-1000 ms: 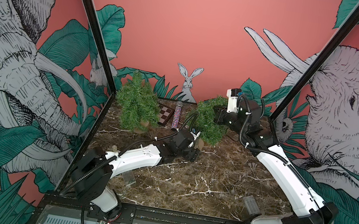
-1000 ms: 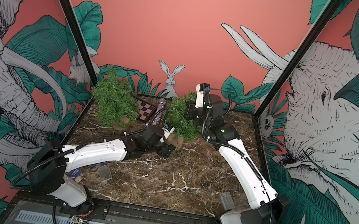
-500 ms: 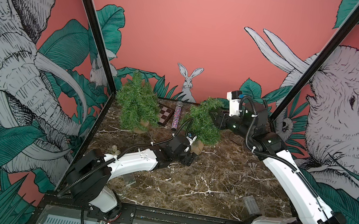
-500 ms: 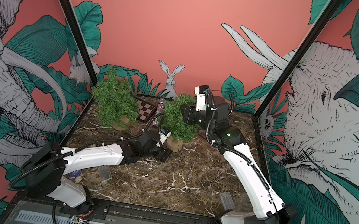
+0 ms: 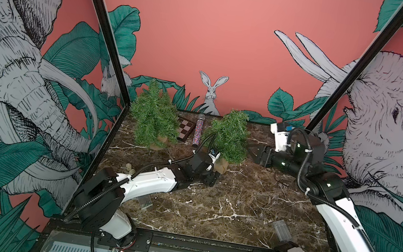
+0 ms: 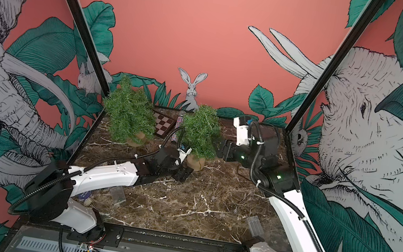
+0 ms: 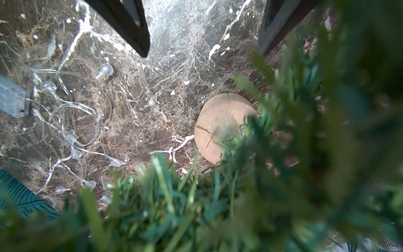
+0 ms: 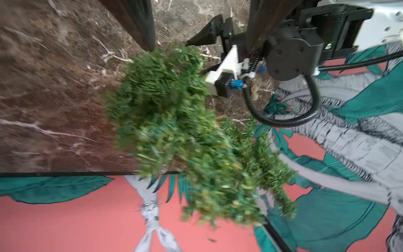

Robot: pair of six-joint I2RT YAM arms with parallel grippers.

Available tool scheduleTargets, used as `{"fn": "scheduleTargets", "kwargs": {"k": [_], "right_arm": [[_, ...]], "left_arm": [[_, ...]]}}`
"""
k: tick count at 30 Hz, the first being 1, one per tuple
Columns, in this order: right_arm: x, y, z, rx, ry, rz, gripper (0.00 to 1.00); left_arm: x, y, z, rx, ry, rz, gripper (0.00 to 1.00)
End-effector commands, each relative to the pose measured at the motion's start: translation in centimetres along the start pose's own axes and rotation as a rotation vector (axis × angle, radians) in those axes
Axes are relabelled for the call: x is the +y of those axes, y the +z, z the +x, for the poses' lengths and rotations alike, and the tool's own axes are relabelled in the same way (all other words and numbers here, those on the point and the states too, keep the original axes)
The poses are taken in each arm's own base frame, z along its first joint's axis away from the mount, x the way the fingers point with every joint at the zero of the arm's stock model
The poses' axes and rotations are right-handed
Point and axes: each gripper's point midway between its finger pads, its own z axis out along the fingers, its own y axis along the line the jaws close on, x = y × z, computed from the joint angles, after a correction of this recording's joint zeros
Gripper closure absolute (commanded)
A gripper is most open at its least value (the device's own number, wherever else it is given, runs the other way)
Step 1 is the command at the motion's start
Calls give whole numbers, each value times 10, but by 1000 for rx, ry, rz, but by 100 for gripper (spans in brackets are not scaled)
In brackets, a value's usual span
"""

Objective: Wrap string light around the christmas tree
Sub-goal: Move the christmas tree to the center of the board, then pick up the light string from the center of the board.

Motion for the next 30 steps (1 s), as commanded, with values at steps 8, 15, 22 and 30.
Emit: {"fn": "scheduleTargets", "kwargs": {"k": [8, 15, 22, 30], "right_arm": [[-174, 11, 116, 247, 198, 611, 30], [-216, 20, 166, 416, 190, 782, 28], [-187, 25, 208, 545, 172, 731, 31], [-160, -3, 266, 694, 223, 705, 32]], "left_arm": [[-43, -24, 8, 31, 150, -12, 20], [-70, -21, 8, 5, 130, 69, 21], [-74, -25, 11, 14, 147, 89, 21], [-82, -22, 12, 10, 141, 118, 21]]}}
